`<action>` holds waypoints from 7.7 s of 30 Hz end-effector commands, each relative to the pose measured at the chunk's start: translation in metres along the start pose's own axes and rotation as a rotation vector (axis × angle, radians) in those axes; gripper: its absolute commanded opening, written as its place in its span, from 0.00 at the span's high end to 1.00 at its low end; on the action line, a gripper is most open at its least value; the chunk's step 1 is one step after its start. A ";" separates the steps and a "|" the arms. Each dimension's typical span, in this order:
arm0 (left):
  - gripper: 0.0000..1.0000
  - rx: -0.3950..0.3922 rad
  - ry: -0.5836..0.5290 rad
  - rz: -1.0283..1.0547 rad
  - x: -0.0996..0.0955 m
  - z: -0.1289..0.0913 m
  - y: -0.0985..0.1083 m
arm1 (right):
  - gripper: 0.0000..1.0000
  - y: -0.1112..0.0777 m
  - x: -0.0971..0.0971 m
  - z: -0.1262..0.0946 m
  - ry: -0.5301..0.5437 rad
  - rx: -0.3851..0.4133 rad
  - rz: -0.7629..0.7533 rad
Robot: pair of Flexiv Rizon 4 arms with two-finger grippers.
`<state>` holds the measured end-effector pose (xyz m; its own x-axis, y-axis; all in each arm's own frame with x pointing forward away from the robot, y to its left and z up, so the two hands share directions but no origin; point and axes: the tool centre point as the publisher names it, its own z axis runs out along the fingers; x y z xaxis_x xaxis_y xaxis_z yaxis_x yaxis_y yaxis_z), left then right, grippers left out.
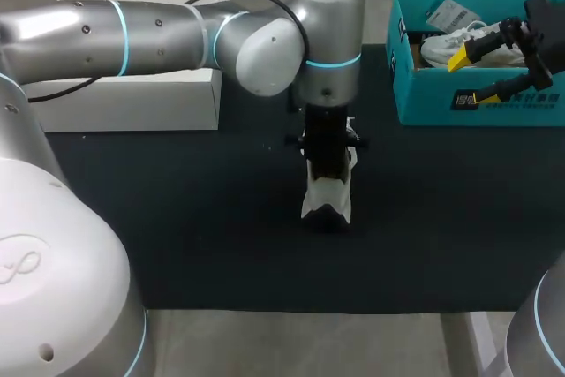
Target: Take the shoe out of the shoebox, open the shoe tongue, remove and reinsert the insole, then place the shoe into the shoebox
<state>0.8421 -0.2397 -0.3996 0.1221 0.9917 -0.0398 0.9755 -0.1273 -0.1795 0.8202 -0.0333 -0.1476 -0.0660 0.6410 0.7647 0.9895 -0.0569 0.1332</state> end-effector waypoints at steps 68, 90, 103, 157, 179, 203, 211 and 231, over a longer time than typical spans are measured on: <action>0.76 -0.388 -0.056 -0.058 -0.002 -0.041 0.052 | 0.00 0.000 0.000 0.001 -0.002 0.000 0.001; 0.00 -0.383 -0.075 -0.061 0.003 -0.058 0.047 | 0.00 0.000 0.000 0.001 -0.002 0.000 0.001; 0.00 -0.395 -0.086 -0.054 -0.005 -0.074 0.053 | 0.00 0.000 0.000 0.001 -0.002 0.000 0.001; 1.00 -0.215 0.032 -0.181 0.016 -0.083 0.063 | 0.00 0.000 0.000 0.001 -0.002 0.000 0.001; 1.00 -0.159 0.048 -0.226 0.006 -0.065 0.040 | 0.00 0.000 0.000 0.001 -0.002 0.000 0.001; 1.00 -0.010 -0.165 -0.756 0.008 -0.100 0.034 | 0.00 0.000 0.000 0.001 -0.002 0.000 0.001; 1.00 -0.010 -0.165 -0.756 0.008 -0.100 0.034 | 0.00 0.000 0.000 0.001 -0.002 0.000 0.001; 1.00 -0.076 -0.129 -1.702 0.008 -0.107 -0.019 | 0.00 0.000 0.000 0.001 -0.002 0.000 0.001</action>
<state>0.8632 -0.2301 -0.2975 -0.9270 0.3409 0.1565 0.3155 0.9343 -0.1663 0.8202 -0.0333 -0.1475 -0.0660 0.6411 0.7646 0.9895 -0.0569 0.1331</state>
